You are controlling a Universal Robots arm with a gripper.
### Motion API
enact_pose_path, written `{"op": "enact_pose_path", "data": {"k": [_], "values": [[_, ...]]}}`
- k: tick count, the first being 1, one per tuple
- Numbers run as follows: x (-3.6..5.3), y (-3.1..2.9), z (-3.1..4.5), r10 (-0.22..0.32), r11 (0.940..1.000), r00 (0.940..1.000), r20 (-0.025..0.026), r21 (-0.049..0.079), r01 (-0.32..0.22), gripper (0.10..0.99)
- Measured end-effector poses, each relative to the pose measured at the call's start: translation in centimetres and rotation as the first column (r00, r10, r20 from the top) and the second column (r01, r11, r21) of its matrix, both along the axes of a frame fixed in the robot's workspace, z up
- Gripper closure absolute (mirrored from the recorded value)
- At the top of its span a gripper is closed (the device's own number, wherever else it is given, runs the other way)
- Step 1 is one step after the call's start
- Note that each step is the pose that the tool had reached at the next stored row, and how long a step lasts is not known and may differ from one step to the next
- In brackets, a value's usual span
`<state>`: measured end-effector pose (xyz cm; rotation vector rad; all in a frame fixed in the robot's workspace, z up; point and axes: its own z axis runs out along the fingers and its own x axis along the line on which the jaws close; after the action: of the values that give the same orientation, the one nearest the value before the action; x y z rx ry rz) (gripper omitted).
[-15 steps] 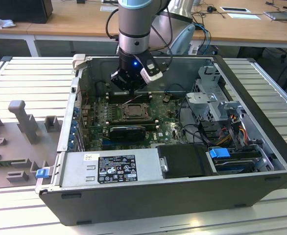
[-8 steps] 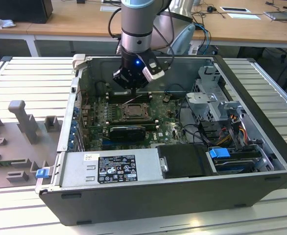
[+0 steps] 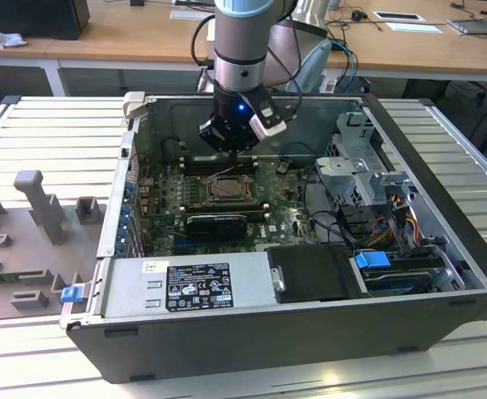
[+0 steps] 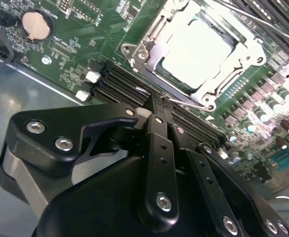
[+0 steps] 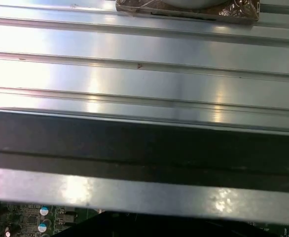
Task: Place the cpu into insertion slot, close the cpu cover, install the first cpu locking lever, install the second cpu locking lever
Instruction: 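Install the first cpu locking lever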
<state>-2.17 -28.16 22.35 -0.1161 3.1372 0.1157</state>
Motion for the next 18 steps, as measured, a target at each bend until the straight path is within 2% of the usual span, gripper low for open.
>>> {"op": "enact_pose_path", "data": {"k": [4,18], "values": [[0.44,0.0,-0.55,-0.002,1.0,1.0,0.0,0.0,0.002,0.98],[0.55,0.0,-0.67,-0.002,1.0,1.0,0.0001,0.0,0.002,0.98]]}}
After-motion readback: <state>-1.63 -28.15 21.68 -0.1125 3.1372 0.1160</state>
